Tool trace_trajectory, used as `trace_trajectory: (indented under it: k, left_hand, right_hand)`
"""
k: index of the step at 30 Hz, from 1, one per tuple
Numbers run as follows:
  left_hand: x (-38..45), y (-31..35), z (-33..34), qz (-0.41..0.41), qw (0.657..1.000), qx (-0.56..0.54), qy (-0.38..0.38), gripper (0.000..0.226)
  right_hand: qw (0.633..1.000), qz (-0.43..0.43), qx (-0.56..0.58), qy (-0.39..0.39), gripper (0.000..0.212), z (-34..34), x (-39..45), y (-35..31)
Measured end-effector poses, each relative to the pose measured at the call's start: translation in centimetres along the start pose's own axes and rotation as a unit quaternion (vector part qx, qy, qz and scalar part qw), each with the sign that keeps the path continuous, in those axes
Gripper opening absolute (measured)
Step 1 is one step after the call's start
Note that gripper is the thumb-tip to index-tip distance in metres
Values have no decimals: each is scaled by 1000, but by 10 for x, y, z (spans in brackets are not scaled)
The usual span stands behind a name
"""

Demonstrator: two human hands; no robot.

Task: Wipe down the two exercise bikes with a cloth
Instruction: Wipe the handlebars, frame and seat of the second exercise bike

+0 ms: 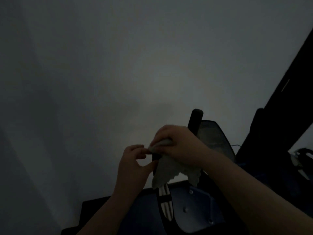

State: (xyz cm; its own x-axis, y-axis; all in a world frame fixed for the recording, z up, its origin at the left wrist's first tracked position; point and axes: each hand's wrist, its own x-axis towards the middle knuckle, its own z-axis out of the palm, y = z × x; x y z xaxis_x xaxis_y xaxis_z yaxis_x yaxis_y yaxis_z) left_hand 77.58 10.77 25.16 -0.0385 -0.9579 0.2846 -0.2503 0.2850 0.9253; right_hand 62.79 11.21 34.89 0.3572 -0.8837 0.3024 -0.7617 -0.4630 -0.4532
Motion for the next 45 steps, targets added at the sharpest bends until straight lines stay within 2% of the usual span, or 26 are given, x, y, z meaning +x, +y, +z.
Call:
trace_trajectory:
  k: [4,5,7,10,13,15,17,19,22,25,29,32,35,39,45]
  left_hand:
    - [4,0,-1,-3,1000,6,-5,26]
    - [5,-2,-1,-4,1000,2,-6,26]
    - [5,-3,-1,-2,1000,-9,-10,27]
    - [6,-5,-1,2,999,-44,-16,29]
    - [8,-3,-3,-12,998,-44,-45,26]
    - [12,0,-6,-5,997,-47,-65,26]
    - [16,3,-7,22,995,-49,-83,31]
    - [18,6,-11,70,992,-32,-100,35]
    - [23,7,-15,127,983,-1,-135,34]
    - [31,3,-20,186,967,39,-167,32]
    - [40,-3,-27,289,931,99,-200,34]
    - [39,-5,-28,366,894,150,-210,38]
    - [28,-7,-25,430,857,174,-226,33]
    - [11,-12,-19,456,838,191,-233,27]
    - [-17,-15,-8,440,824,226,-278,30]
  right_hand:
    - [986,104,-123,-32,12,-18,3,15]
    - [987,110,-113,-6,12,-18,3,18]
    - [995,91,-15,49,11,-11,5,16]
    - [992,86,96,-16,10,1,8,13]
    - [990,132,25,-36,10,-11,1,29]
    - [988,151,12,4,11,-11,-9,38]
    - [973,170,108,111,11,6,-19,37]
    - [935,202,219,191,13,30,-28,29]
    - [879,250,336,229,18,54,-44,23]
    - [869,275,340,230,17,66,-59,22]
    - [872,312,320,200,17,76,-78,20]
    - [877,337,304,154,18,73,-95,18]
    - [888,351,278,105,20,68,-108,14]
    - [909,358,213,-2,25,65,-127,16]
    - [933,322,99,-129,22,45,-140,6]
